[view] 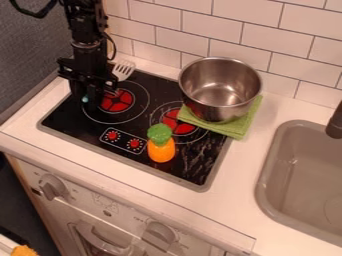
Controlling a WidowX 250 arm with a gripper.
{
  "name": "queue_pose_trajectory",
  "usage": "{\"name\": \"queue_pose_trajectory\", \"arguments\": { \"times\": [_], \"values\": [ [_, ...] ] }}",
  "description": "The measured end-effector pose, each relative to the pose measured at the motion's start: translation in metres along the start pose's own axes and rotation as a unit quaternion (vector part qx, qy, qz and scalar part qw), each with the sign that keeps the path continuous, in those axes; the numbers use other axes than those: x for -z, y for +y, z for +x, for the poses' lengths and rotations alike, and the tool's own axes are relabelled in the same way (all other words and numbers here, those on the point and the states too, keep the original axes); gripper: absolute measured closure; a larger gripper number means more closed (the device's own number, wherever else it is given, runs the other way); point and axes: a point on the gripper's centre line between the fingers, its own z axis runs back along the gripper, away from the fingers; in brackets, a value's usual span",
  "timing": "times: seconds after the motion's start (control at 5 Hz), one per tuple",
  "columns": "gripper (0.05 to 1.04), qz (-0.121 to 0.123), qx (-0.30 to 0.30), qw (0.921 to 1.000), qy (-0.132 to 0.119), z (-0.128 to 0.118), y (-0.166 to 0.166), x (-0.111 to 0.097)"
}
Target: Put the spatula on the left side of the left burner
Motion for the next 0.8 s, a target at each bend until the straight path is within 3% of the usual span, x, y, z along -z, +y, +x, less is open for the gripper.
{"name": "queue_pose_trajectory", "arguments": {
  "times": [0.2, 0.6, 0.8],
  "values": [
    [0.689, -0.002, -0.005, 1.0000, -0.001, 0.002, 0.007, 0.001],
    [0.128, -0.012, 0.028, 0.9995, -0.005, 0.001, 0.004, 0.001],
    [0.082, -0.003, 0.038, 0.9992, -0.010, -0.001, -0.005, -0.006]
  ]
}}
